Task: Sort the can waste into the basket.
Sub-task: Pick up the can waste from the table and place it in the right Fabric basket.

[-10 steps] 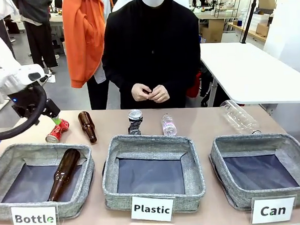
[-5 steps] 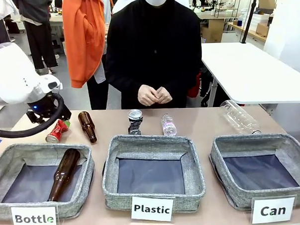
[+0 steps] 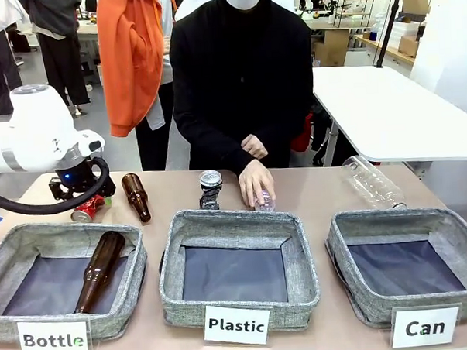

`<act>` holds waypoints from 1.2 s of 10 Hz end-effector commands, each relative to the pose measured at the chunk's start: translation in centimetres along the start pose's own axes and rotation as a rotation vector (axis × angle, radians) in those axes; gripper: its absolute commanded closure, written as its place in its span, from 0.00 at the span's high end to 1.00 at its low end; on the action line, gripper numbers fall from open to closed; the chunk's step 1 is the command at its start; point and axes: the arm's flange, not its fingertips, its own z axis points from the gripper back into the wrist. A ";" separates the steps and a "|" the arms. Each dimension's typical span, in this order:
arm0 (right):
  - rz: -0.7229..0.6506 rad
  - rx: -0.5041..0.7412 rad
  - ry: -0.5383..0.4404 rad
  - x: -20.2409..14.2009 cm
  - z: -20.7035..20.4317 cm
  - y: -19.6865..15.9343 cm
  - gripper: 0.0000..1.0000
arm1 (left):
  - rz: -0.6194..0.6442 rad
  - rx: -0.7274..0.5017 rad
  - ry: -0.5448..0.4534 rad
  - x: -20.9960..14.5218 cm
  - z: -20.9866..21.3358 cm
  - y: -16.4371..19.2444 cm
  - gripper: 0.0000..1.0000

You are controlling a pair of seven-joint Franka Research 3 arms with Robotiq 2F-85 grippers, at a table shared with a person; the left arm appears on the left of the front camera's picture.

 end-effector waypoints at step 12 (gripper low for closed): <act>0.008 0.006 0.008 0.1 0.2 0.2 1.00 | 0.045 0.018 0.004 0.4 -0.3 -0.1 0.00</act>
